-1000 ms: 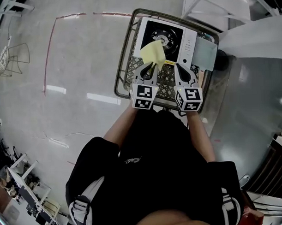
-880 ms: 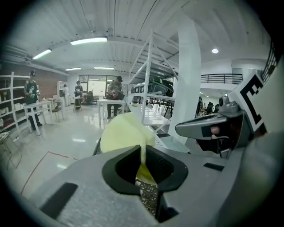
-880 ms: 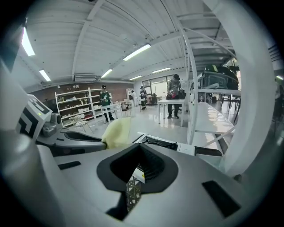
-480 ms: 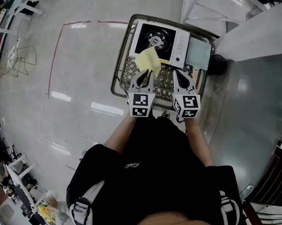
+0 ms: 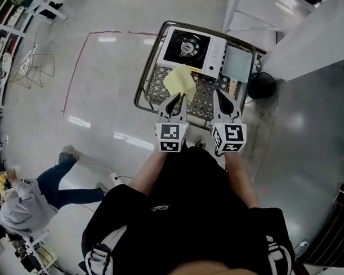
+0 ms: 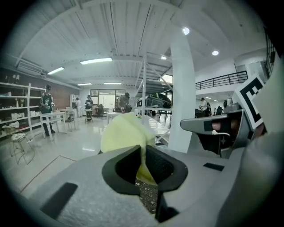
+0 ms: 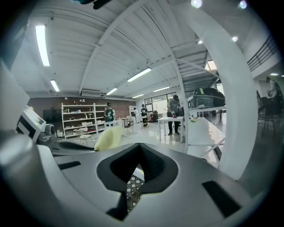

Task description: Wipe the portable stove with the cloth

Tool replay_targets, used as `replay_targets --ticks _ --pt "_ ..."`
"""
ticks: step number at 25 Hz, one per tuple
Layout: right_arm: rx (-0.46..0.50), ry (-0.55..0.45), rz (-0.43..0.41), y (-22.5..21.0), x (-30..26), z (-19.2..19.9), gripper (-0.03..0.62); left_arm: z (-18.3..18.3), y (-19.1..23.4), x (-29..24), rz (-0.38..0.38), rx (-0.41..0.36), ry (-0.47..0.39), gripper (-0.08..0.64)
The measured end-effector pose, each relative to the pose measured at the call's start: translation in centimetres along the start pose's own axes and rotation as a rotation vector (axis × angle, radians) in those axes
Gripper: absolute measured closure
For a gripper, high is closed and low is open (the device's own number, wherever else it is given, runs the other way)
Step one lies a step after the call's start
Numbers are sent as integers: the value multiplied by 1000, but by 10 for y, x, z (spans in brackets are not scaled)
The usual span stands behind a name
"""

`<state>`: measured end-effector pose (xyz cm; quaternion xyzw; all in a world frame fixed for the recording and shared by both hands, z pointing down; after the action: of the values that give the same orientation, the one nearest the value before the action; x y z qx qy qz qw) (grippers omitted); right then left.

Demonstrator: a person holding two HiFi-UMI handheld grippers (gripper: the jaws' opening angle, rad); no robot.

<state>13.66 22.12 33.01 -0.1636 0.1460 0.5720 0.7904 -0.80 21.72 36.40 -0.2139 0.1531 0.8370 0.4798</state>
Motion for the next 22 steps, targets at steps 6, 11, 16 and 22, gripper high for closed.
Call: replay_targets --ticks 6,11,16,22 --pt "19 -50 -13 11 37 -5 588 -3 -17 40 -33 -18 -47 511" --pt "15 -67 1 17 53 -6 588 -12 -18 60 -43 -26 -84 511" --pt "28 -82 42 21 61 -16 588 -18 -16 66 -23 -37 -105 511" --pt "44 -94 52 38 57 -31 588 -28 3 72 -10 -53 -130 511"
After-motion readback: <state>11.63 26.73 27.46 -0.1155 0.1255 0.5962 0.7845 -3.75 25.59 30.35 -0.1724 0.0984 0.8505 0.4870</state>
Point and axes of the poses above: the fingertips, and each gripper's own axes: x backward along the fingers, y to its left, z out of its underside, the point moved 4 cm from there along x, backward along the fingers, and after that the axes turned 11 degrees about y, right-handed, at the moved point
